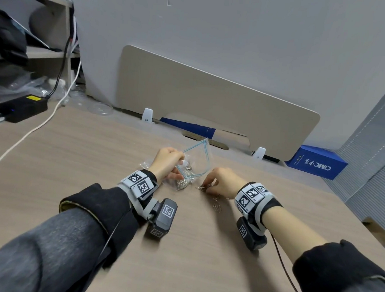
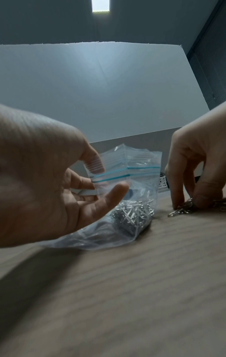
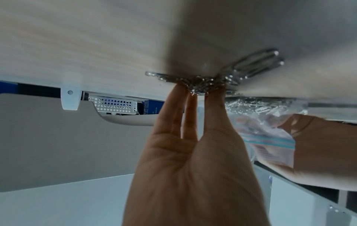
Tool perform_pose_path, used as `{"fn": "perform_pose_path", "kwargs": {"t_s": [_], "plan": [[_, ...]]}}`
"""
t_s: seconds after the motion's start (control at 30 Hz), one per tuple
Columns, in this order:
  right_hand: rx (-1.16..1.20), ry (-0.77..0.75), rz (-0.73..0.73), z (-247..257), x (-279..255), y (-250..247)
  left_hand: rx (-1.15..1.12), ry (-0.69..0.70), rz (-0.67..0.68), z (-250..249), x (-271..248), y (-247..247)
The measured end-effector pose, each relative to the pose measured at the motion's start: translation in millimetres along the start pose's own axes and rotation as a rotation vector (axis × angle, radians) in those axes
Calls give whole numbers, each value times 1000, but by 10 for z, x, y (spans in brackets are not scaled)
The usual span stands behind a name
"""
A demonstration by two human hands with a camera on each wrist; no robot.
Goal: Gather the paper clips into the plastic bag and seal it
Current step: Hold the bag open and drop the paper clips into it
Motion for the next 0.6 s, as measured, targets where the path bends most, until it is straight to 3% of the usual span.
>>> {"fn": "perform_pose_path", "kwargs": {"t_s": [0.37, 0.6], "plan": [[-175, -13, -40, 29, 4, 42, -10, -24, 0, 3, 10, -2], [-106, -26, -121, -72, -99, -85, -2, -16, -12, -3, 6, -9]]}}
Point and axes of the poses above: each hand's wrist, its own x-axis towards the middle knuckle, its own y-axis out of the palm, z = x × y, the point moved 4 cm from there along x, towards the middle knuckle, and after that the axes turned 1 degree about -x, right-handed, at the moved point
